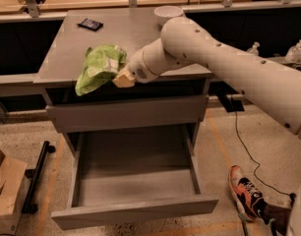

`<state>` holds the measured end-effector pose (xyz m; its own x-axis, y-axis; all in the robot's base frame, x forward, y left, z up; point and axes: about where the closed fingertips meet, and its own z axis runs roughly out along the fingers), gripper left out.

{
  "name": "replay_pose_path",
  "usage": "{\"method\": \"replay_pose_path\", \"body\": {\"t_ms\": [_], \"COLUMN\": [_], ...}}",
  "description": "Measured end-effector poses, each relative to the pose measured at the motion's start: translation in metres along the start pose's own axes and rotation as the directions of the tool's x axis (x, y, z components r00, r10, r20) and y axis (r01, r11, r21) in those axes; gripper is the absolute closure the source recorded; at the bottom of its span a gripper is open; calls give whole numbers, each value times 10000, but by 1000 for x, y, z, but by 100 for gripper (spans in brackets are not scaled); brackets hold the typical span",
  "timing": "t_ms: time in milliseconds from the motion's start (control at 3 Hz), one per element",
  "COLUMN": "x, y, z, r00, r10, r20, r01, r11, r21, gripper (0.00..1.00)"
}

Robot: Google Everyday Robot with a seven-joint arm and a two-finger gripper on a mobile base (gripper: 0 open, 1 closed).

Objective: Place green rice chip bag into middle drawer

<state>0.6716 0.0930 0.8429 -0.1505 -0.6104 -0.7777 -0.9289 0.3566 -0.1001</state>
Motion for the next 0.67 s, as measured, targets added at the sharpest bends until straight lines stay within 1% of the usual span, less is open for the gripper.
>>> {"method": "replay_pose_path", "body": {"t_ms": [333, 667], "x": [49, 102], "y": [58, 118], "z": [-33, -50], "r00": [9961, 9772], "r10": [413, 1241], "r20": [-784, -1720], "r01": [-458, -1451], "r11": [9974, 9827], "r21": [-565, -1155], "gripper": [100, 100]}}
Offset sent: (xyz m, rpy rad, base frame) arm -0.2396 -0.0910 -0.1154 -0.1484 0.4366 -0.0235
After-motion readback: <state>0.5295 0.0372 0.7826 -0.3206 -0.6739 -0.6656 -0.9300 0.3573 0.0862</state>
